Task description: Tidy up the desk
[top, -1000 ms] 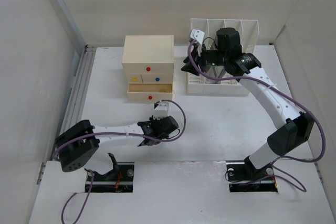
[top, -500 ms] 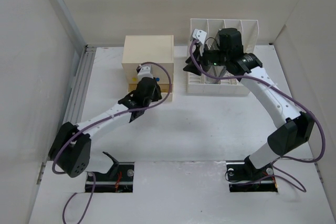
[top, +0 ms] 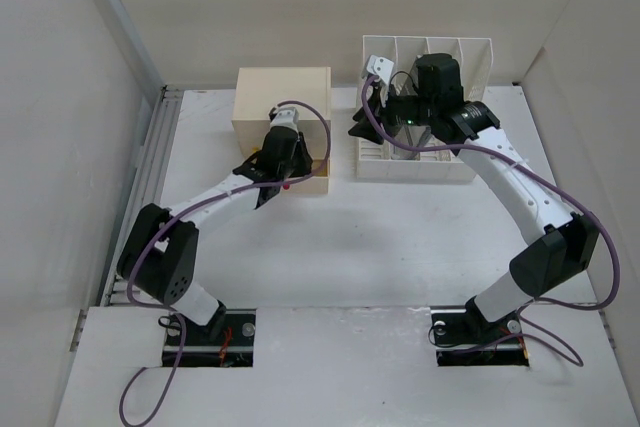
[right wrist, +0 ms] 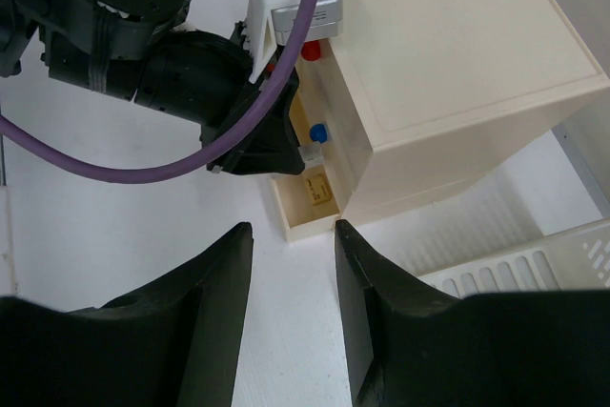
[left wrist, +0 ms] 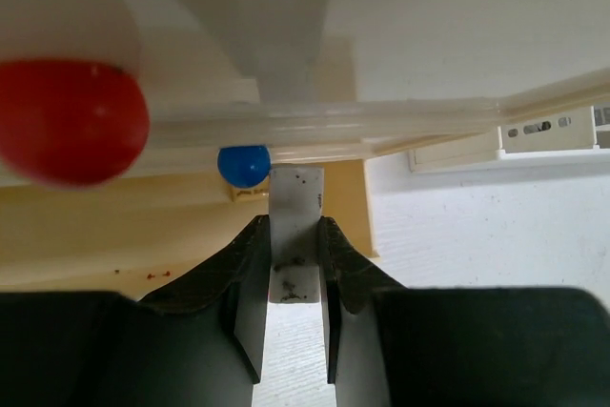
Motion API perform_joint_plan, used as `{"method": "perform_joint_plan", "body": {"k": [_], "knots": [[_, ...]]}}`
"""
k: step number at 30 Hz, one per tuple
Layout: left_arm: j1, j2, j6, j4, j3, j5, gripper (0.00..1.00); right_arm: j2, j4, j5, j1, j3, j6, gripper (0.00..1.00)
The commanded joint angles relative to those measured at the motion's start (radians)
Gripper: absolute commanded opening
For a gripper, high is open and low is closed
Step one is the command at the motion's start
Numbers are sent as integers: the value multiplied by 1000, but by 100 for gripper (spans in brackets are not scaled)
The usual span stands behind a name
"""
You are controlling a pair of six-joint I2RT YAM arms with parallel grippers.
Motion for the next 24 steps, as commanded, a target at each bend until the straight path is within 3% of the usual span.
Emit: {"method": "perform_joint_plan", "body": {"k": [1, 4, 10, 18, 21, 23, 24], "knots": [[31, 10, 39, 57, 56, 3, 1, -34, 36, -29, -6, -3, 10, 46], [31, 19, 39, 57, 56, 3, 14, -34, 36, -29, -6, -3, 10, 46], [31, 65, 48, 57, 56, 3, 22, -34, 36, -39, -6, -3, 10, 46], [41, 75, 48, 57, 65, -16, 48, -25, 36, -39, -6, -3, 10, 46], [41, 75, 57, 57, 65, -16, 48, -25, 36, -39, -6, -3, 10, 46], [30, 55, 57, 57, 65, -16, 40, -25, 36, -48, -6, -3, 10, 46], [30, 43, 57, 57, 65, -25, 21, -25, 36, -48, -6, -3, 10, 46]]}}
